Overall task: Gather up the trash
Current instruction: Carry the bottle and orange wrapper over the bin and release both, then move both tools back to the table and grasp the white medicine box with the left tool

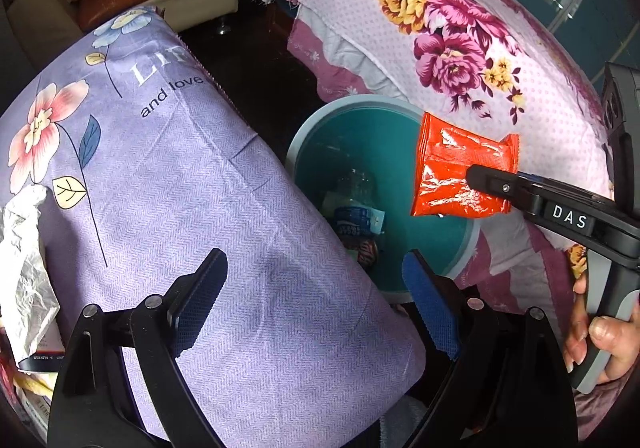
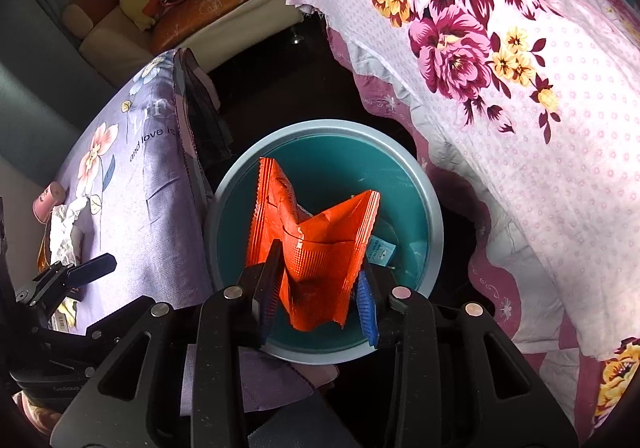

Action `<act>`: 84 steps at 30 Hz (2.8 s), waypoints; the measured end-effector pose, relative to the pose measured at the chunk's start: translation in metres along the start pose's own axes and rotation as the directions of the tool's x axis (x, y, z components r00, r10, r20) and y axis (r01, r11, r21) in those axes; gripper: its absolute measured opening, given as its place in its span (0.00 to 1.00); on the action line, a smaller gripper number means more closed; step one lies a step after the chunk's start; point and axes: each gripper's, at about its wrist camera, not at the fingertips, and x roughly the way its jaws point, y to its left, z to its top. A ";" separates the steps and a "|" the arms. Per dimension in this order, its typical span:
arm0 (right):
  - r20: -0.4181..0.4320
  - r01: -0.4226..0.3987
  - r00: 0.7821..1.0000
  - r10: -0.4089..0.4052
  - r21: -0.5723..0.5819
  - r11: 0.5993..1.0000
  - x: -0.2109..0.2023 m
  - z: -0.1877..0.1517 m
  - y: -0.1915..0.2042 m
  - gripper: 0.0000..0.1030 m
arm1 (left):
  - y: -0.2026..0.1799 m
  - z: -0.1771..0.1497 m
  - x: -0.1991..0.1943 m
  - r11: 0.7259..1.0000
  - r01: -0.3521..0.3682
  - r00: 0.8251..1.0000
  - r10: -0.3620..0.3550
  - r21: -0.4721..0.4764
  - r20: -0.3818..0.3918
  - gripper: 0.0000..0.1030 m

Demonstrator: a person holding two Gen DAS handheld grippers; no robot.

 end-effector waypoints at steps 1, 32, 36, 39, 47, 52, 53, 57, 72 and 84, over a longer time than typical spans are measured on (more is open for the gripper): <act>-0.008 -0.004 1.000 0.004 -0.001 1.000 0.001 0.000 0.003 0.47 | 0.004 -0.002 -0.002 1.000 0.002 1.000 -0.002 -0.010 0.002 0.87; -0.072 -0.033 0.997 0.005 -0.396 0.918 -0.008 -0.044 0.210 0.77 | 0.186 -0.143 -0.116 0.928 -0.115 0.988 0.143 -0.355 0.053 0.88; -0.092 -0.047 0.996 0.005 -0.455 0.889 -0.006 -0.058 0.241 0.77 | 0.212 -0.173 -0.130 0.891 -0.150 0.983 0.181 -0.429 0.033 0.88; -0.101 -0.053 0.995 0.003 -0.496 0.867 -0.005 -0.069 0.259 0.79 | 0.228 -0.191 -0.134 0.865 -0.158 0.982 0.188 -0.476 0.016 0.88; -0.114 -0.058 0.993 -0.008 -0.569 0.820 -0.005 -0.083 0.289 0.79 | 0.239 -0.205 -0.115 0.830 -0.142 0.988 0.150 -0.540 -0.029 0.89; -0.115 -0.050 0.993 -0.022 -0.581 0.812 -0.003 -0.082 0.293 0.79 | 0.235 -0.204 -0.101 0.830 -0.217 0.975 0.214 -0.513 -0.066 0.93; -0.116 -0.049 0.993 -0.023 -0.581 0.812 -0.003 -0.081 0.293 0.79 | 0.235 -0.204 -0.101 0.829 -0.219 0.974 0.220 -0.514 -0.061 0.93; -0.128 -0.059 0.992 -0.018 -0.571 0.819 0.001 -0.076 0.294 0.79 | 0.239 -0.209 -0.109 0.831 -0.154 0.981 0.192 -0.535 0.015 0.89; -0.145 -0.071 0.989 -0.018 -0.588 0.805 0.014 -0.068 0.310 0.80 | 0.237 -0.207 -0.111 0.871 -0.009 0.992 0.068 -0.490 0.104 0.75; -0.128 -0.071 0.992 -0.009 -0.609 0.790 0.012 -0.058 0.320 0.79 | 0.226 -0.186 -0.159 0.894 0.056 0.973 0.052 -0.445 0.227 0.63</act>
